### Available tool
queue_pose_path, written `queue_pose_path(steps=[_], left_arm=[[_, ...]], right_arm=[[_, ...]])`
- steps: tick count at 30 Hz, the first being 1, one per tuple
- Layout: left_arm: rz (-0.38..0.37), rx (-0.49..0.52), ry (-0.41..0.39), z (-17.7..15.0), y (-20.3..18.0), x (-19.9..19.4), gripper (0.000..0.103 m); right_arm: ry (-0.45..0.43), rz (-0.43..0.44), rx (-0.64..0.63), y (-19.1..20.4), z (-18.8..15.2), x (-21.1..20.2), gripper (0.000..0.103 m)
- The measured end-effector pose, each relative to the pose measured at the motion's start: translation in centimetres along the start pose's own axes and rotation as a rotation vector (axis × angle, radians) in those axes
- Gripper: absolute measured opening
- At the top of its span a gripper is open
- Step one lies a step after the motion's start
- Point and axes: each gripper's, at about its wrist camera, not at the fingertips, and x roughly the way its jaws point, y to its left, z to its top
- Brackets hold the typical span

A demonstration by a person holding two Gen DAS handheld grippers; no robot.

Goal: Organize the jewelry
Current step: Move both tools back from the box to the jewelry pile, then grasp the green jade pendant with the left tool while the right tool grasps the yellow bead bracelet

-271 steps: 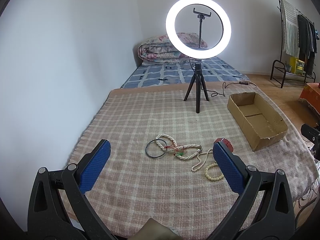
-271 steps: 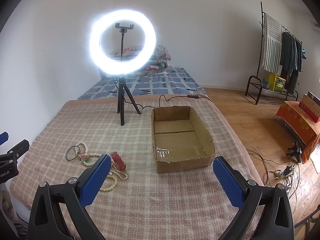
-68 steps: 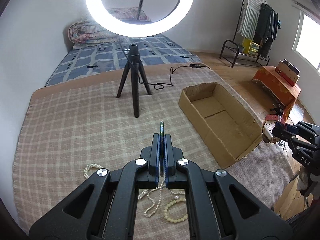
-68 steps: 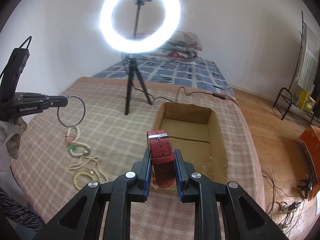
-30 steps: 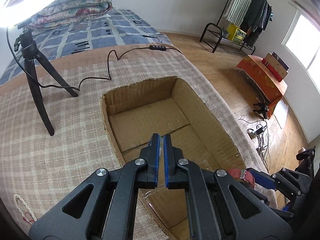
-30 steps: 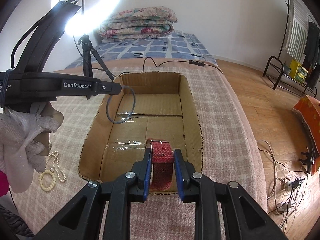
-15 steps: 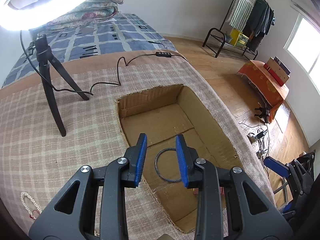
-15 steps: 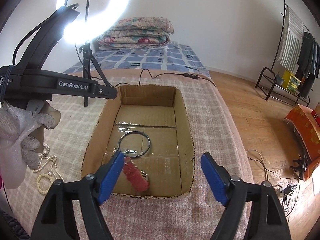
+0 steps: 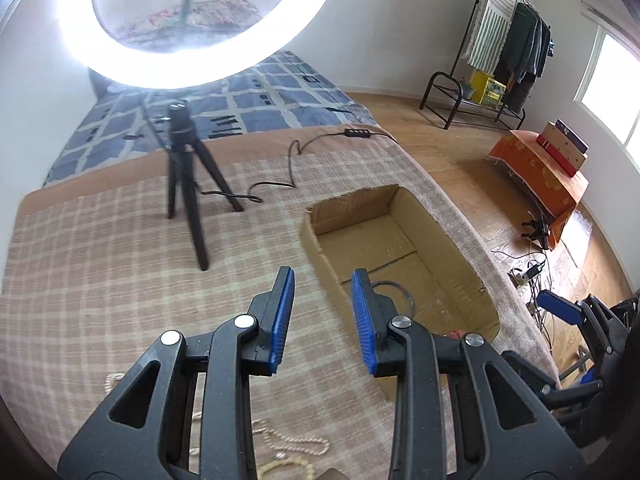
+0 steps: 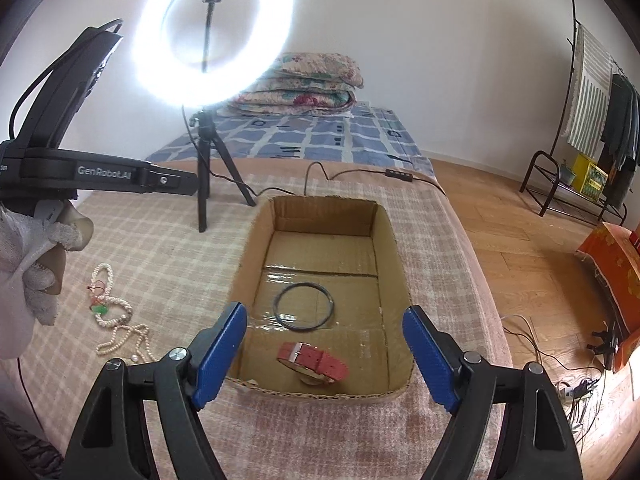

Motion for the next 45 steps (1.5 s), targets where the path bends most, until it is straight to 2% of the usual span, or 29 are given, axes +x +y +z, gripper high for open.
queue_pose_path(steps=[7,15,21,27,30,38,45], left_arm=[[0.033,-0.023,-0.018,-2.0,4.5,-4.8,0.029],[0.091,-0.107,-0.013,-5.6,11.4,-8.3,0.029],[0.124,-0.173,-0.001,-8.0,16.0,-8.9,0.029],[0.113,-0.295,0.038,-10.4,20.1,-7.4,0.029],[0.100,-0.298,0.066,-11.1,20.5,-6.6,0.029],[0.088,-0.231,0.121,-11.7,19.2,-4.7,0.029],[0.078,-0.269,0.181,-12.2,20.3,-2.0,0.029]], right_arm=[[-0.022,0.063,-0.031,2.8,0.2,-1.6,0.082],[-0.004,0.124,-0.073,6.6,-1.1,-2.6,0.080],[0.023,0.168,-0.095,9.0,-2.2,-2.6,0.071],[0.090,0.208,-0.113,10.9,-3.9,-1.5,0.064],[0.122,0.217,-0.131,11.6,-4.7,-0.7,0.061],[0.221,0.263,-0.112,12.3,-6.5,1.5,0.052],[0.279,0.288,-0.110,12.7,-7.4,3.0,0.050]])
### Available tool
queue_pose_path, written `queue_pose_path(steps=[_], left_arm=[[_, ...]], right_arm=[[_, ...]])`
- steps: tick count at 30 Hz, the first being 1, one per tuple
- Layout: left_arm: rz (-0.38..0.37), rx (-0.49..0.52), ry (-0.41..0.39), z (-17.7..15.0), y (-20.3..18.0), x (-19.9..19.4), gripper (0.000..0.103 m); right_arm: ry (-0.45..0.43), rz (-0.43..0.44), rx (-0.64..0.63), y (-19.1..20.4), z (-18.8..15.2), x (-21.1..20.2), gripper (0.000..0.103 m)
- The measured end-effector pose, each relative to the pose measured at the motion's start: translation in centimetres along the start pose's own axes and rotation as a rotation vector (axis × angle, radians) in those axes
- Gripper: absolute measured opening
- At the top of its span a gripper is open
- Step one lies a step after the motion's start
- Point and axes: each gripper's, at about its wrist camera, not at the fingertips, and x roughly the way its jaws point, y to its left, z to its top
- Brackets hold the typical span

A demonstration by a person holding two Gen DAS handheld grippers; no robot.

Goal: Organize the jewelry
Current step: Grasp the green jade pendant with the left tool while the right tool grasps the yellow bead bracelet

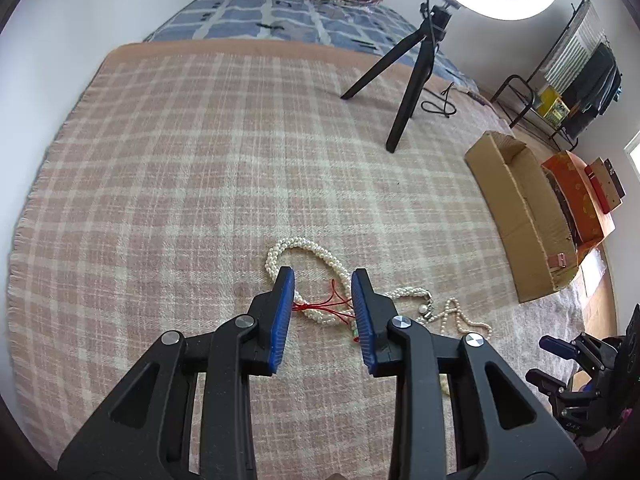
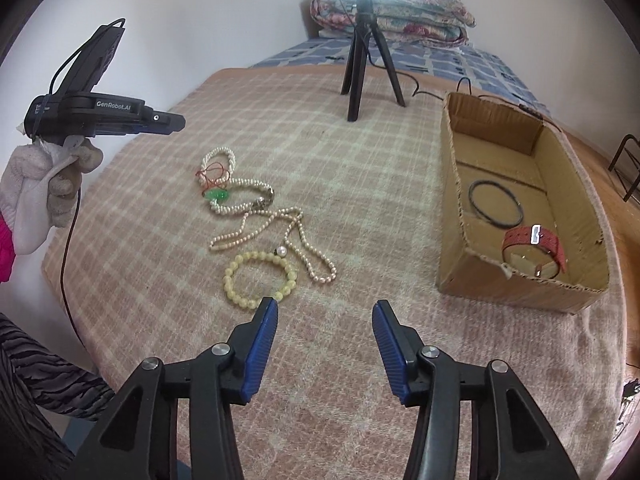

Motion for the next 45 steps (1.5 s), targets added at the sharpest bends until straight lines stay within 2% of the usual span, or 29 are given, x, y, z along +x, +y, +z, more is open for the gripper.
queue_pose_path(steps=[4,10,12,17,25,29,34,38,45], left_arm=[[-0.006,-0.001,0.040,-0.3,0.4,1.5,0.029],[-0.039,0.055,0.100,-1.8,-0.1,2.8,0.029],[-0.038,0.076,0.104,-2.0,-0.5,2.9,0.029],[-0.061,0.040,0.110,-1.4,-0.1,3.1,0.029],[-0.056,0.076,0.141,-1.6,-0.9,4.2,0.029],[-0.086,0.098,0.149,-1.8,-1.9,4.2,0.029],[-0.128,0.118,0.196,-2.4,-3.3,4.9,0.029],[-0.103,0.123,0.228,-2.6,-3.8,5.8,0.029],[-0.056,0.143,0.241,-2.7,-4.0,7.0,0.029]], right_arm=[[0.019,0.011,-0.004,0.2,0.0,0.7,0.049],[0.042,0.020,-0.015,0.3,-0.1,1.6,0.049],[0.053,0.025,-0.016,0.4,-0.2,1.9,0.049],[0.067,0.028,-0.020,0.7,-0.3,2.7,0.048],[0.084,0.030,-0.019,0.8,-0.5,3.3,0.048],[0.093,0.029,-0.013,0.8,-0.5,3.7,0.048],[0.092,0.026,-0.019,1.0,-0.3,3.8,0.048],[0.092,0.030,-0.019,1.1,-0.3,3.9,0.048],[0.108,0.053,0.002,1.0,-0.3,4.4,0.048]])
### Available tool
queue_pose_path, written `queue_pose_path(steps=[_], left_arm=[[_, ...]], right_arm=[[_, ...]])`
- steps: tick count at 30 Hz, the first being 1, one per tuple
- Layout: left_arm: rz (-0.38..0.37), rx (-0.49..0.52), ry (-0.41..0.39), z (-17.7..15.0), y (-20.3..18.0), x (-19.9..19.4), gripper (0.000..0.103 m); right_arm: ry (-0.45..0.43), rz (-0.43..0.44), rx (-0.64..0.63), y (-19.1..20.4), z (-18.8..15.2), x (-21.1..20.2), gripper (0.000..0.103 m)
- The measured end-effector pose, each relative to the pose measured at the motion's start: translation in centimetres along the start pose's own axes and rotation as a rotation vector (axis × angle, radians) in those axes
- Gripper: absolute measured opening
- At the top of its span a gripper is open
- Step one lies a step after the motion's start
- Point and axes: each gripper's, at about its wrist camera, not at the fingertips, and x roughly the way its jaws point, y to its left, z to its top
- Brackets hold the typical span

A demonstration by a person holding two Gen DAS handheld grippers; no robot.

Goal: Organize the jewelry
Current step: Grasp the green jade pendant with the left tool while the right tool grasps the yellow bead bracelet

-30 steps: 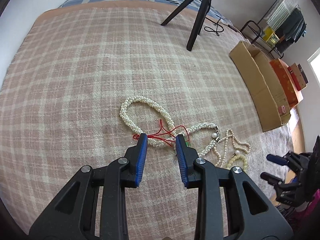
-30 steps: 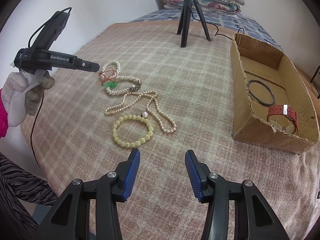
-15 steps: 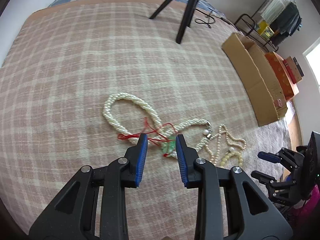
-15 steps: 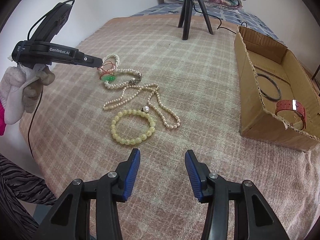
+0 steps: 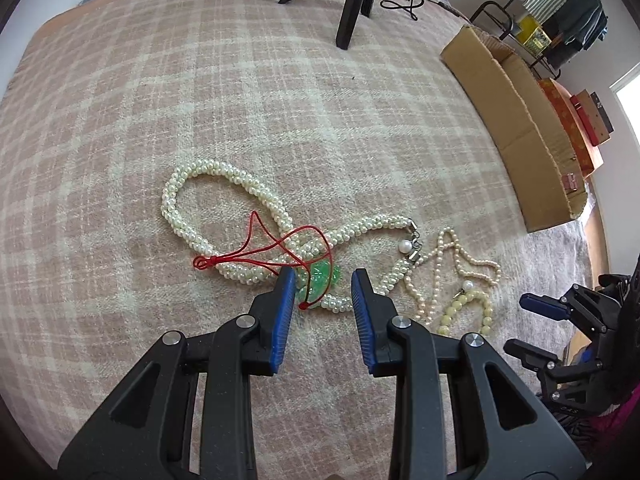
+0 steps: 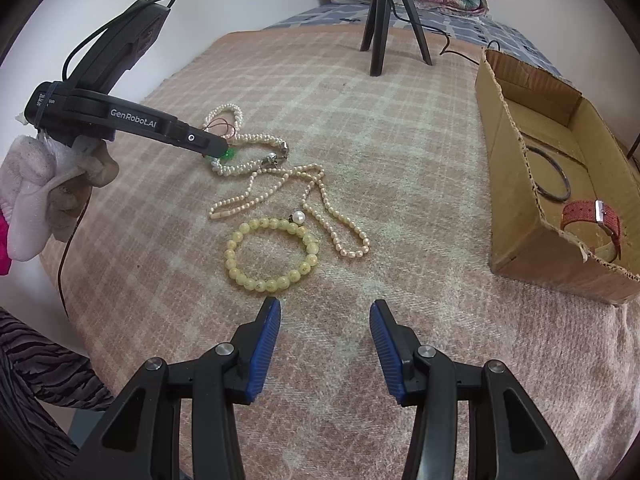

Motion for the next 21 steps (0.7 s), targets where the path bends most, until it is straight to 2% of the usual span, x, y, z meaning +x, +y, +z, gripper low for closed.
queue_pose_path(steps=[4,14,21], left_arm=[[0.037,0.033,0.005,-0.1,-0.4,0.6,0.029],[0.054,0.053,0.000,-0.2,0.0,0.9,0.029],[0.112,0.125,-0.029,-0.6,-0.9,1.2,0.014]], right_arm=[[0.003,0.023,0.029,-0.2,0.4,0.3,0.048],[0.011,0.064,0.122,-1.1,1.6,1.4,0.048],[0.030,0.028,0.099,-0.2,2.1,2.8,0.048]])
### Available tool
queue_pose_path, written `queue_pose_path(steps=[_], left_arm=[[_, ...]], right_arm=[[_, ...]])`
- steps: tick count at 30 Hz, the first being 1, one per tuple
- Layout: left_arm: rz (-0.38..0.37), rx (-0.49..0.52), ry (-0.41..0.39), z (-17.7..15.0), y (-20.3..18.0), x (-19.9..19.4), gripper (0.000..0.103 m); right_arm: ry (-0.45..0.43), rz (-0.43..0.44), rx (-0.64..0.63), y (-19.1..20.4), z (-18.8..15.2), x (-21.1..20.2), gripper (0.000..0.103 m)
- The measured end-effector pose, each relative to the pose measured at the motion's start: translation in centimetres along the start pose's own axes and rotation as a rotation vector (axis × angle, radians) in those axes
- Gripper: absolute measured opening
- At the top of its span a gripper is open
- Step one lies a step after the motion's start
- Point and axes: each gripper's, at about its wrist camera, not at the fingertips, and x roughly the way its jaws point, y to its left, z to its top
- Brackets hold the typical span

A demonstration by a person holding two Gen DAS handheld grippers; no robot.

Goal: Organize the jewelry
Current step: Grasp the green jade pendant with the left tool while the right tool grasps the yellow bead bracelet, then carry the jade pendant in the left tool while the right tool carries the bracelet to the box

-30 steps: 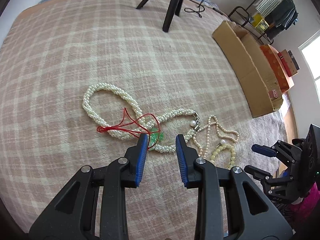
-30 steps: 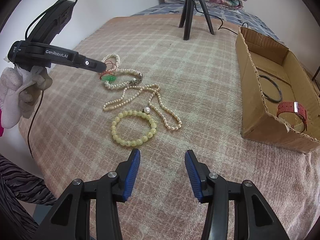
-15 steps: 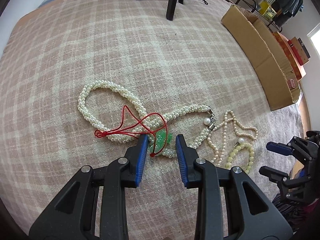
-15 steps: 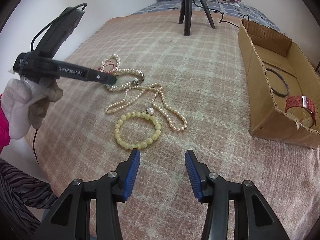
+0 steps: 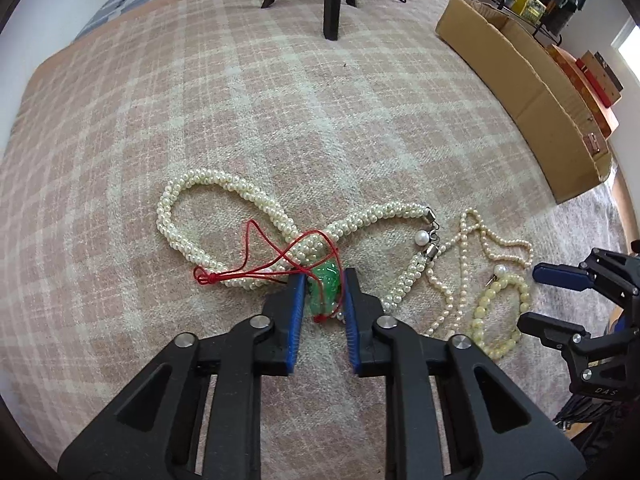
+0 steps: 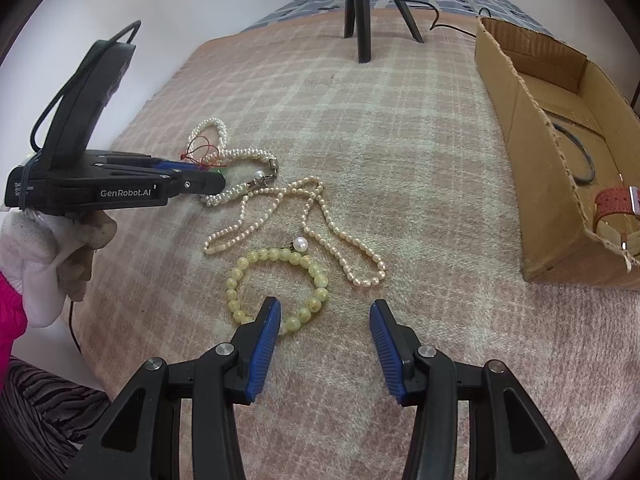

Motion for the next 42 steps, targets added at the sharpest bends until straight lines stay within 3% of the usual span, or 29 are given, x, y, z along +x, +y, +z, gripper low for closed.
queue_pose_path(steps=[2,7,15,24,42], left_arm=[[0.005,0.015,-0.008,-0.3,-0.1,-0.1,0.012],[0.019,0.039,-0.022,-0.9,-0.3,-0.5,0.011],[0.015,0.051,-0.046,-1.7,-0.3,-1.5,0.007],[0.012,0.040,-0.080,-3.3,0.8,-3.8,0.003],[-0.027,0.000,-0.188,-1.4,0.2,-8.2,0.003]], right_arm=[[0.002,-0.029,-0.038,0.6,-0.1,0.4,0.048],[0.008,-0.111,-0.143,2.0,-0.4,1.0,0.034],[-0.011,-0.110,-0.191,2.7,-0.7,0.7,0.007],[-0.036,-0.072,-0.162,2.3,-0.7,0.0,0.006],[-0.177,-0.056,-0.202,3.3,0.1,-5.7,0.005]])
